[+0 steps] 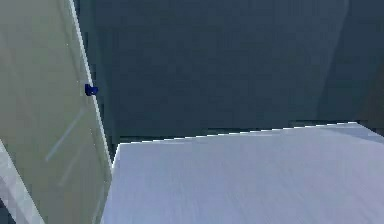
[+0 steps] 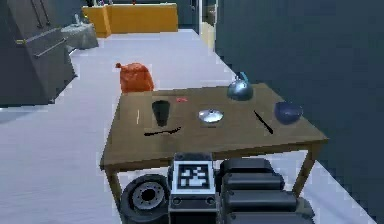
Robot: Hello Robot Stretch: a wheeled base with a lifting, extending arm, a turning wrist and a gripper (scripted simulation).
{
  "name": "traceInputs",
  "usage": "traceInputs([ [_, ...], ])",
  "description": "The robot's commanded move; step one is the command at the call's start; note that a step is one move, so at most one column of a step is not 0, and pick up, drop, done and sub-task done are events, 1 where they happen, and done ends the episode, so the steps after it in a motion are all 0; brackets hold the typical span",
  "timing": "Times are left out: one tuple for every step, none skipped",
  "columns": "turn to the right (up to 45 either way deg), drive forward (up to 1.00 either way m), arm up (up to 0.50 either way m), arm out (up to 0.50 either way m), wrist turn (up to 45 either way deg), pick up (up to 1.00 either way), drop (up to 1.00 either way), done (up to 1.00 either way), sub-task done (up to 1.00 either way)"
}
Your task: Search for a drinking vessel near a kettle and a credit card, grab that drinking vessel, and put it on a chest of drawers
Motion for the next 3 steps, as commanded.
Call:
traceInputs([
  [36.0, 0.00, 0.00, 0.00, 0.0, 0.00, 0.00, 0.00, 0.00],
  [0.0, 0.85, 0.00, 0.00, 0.0, 0.00, 0.00, 0.00, 0.00],
  [45.0, 0.00, 0.00, 0.00, 0.0, 0.00, 0.00, 0.00, 0.00],
])
